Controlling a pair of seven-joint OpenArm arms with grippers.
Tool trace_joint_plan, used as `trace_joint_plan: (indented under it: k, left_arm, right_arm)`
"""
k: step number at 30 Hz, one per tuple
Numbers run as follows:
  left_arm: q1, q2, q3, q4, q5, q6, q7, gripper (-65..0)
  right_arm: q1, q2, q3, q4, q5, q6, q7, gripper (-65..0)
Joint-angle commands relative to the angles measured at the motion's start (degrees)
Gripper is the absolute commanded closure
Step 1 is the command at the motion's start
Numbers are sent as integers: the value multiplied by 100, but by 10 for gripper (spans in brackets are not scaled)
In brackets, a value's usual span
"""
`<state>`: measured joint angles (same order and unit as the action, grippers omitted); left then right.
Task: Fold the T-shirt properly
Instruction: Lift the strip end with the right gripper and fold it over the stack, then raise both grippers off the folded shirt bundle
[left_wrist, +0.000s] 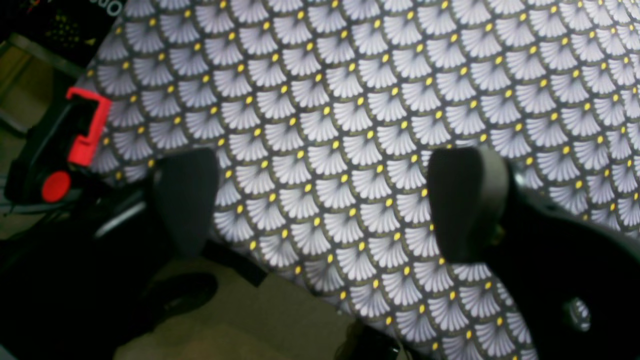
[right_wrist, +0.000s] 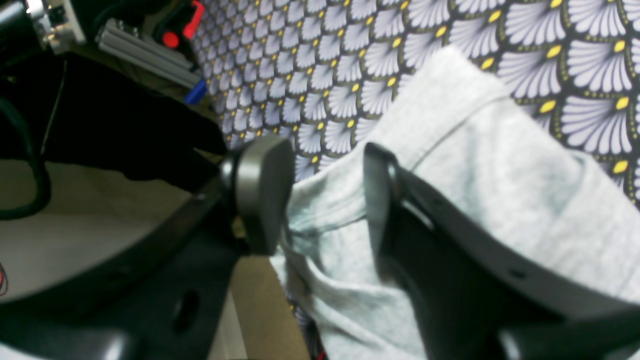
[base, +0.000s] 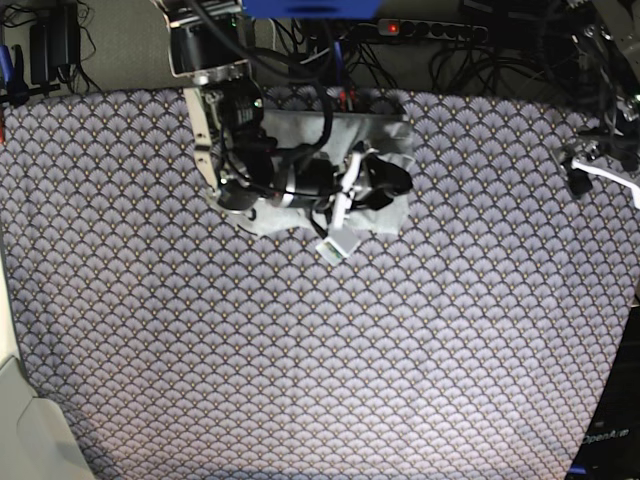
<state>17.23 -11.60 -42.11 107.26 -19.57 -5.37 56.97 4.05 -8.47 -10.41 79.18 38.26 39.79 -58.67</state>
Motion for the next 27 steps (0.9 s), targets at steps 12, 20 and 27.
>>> trace_joint_plan:
  k: [12,20,27]
  left_arm:
    - [997,-128,611,126,-1291,14,171,-650]
    - [1041,-93,1534,126,-1309,14,171,-650]
    - [945,-84,2246,126,-1309,14,162,-650]
  right_arm:
    - [-102,684,44,2487,143,21,-300,-283]
    - [-454,1836,1556,2724,170,21,-300,-279]
    - [-1008,2372,2971,2750,178,21,-300,-17]
